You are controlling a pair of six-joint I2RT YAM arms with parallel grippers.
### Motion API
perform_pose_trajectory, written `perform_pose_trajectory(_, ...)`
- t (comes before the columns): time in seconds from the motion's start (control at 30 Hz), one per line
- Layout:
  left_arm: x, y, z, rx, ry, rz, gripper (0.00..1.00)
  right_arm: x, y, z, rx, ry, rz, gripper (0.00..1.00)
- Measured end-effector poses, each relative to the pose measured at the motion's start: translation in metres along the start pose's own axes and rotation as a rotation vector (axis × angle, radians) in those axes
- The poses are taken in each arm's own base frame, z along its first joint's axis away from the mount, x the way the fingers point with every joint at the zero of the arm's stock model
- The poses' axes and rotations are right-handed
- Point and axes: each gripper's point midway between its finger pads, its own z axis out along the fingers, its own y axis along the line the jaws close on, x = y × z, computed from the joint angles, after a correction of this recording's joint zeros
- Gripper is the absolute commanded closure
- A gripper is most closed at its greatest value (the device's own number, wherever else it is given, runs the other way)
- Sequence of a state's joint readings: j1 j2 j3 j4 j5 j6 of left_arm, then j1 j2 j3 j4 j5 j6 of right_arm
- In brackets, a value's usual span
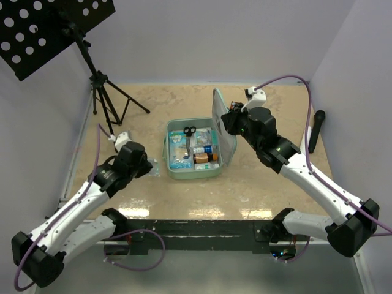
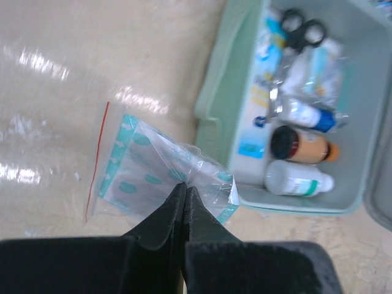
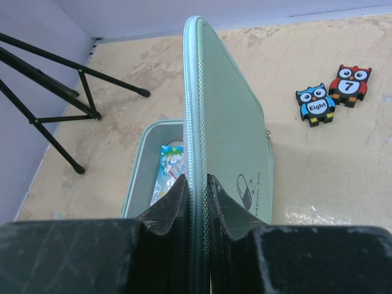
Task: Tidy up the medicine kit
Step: Pick up the medical item at the center of the board, then place the medical item at the medicine box.
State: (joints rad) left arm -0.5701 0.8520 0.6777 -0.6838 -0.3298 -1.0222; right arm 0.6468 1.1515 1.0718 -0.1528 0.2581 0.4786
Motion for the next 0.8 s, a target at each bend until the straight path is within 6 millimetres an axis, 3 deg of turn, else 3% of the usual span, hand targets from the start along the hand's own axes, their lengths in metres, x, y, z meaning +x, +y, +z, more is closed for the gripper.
perform_pose_trajectory(0.17, -0.052, -0.045, -0.040, 0.164, -0.136, 0.068, 1.00, 0.000, 0.000, 0.000, -0.001, 0.001, -0.001, 1.00)
perform_pose_trajectory(0.3, -0.080, -0.080, -0.064, 0.326, -0.236, 0.144, 1.00, 0.001, 0.001, 0.000, -0.006, 0.004, -0.001, 1.00)
perform_pose_trajectory(0.47, -0.089, -0.135, -0.075, 0.556, -0.278, 0.242, 1.00, 0.001, 0.001, 0.000, -0.008, 0.006, -0.001, 1.00)
perform_pose_trajectory(0.67, -0.085, -0.202, -0.077, 0.800, -0.303, 0.340, 1.00, 0.001, 0.002, 0.000, -0.004, 0.013, -0.003, 1.00)
perform_pose_trajectory(0.8, -0.090, -0.242, -0.097, 0.983, -0.378, 0.376, 1.00, 0.000, 0.001, 0.000, 0.000, 0.014, -0.003, 1.00)
